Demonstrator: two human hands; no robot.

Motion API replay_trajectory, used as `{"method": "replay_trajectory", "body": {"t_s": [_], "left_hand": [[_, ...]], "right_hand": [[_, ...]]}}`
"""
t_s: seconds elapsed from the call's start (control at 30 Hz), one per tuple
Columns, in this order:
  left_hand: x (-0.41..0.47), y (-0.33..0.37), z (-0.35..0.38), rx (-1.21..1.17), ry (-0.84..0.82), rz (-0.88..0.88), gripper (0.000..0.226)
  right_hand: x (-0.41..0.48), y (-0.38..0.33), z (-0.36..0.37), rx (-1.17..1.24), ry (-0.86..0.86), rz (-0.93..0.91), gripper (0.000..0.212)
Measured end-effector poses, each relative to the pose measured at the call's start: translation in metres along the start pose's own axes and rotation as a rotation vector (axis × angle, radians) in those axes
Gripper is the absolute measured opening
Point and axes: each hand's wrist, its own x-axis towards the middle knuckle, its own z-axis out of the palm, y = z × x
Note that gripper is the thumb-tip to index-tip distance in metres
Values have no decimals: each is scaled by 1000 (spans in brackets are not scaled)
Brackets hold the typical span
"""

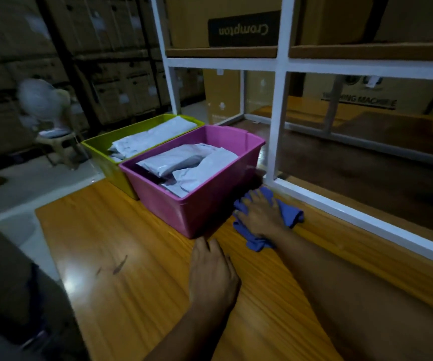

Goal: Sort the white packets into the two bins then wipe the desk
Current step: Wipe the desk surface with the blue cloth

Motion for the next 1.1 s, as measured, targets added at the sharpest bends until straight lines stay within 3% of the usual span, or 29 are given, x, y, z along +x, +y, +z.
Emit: {"method": "replay_trajectory", "body": {"t_s": [0.13, 0.27, 0.37, 0.5, 0.57, 0.7, 0.77, 0.87, 1.0, 1.1], "left_hand": [[-1, -18, -8, 5, -59, 50, 6], [-8, -51, -33, 67, -150, 182, 26], [-18, -81, -56, 155, -131, 67, 36], [-30, -126, -88, 315, -151, -118, 50], [-35, -143, -99, 331, -190, -223, 55], [-37, -158, -110, 238, -172, -240, 62], [-35, -165, -114, 194, -160, -237, 61], [-28, -179, -117, 173, -139, -294, 53], [-11, -200, -119, 59, -87, -399, 67], [3, -219, -122, -80, -19, -457, 78]], "right_hand": [[10, -4, 2, 40, -23, 180, 58], [-33, -43, 3, 46, -71, -64, 62], [-66, -49, -1, 23, -94, -222, 71], [-111, -79, 5, 50, -22, 30, 65], [-135, -113, 9, 61, -11, 17, 66], [-146, -153, 16, 70, -30, -361, 74], [-138, -162, 18, 86, -35, -342, 70], [-136, -181, 19, 110, -24, -147, 65], [-136, -212, 25, 87, -107, -415, 72], [-118, -230, 31, 92, -111, -397, 77]]}}
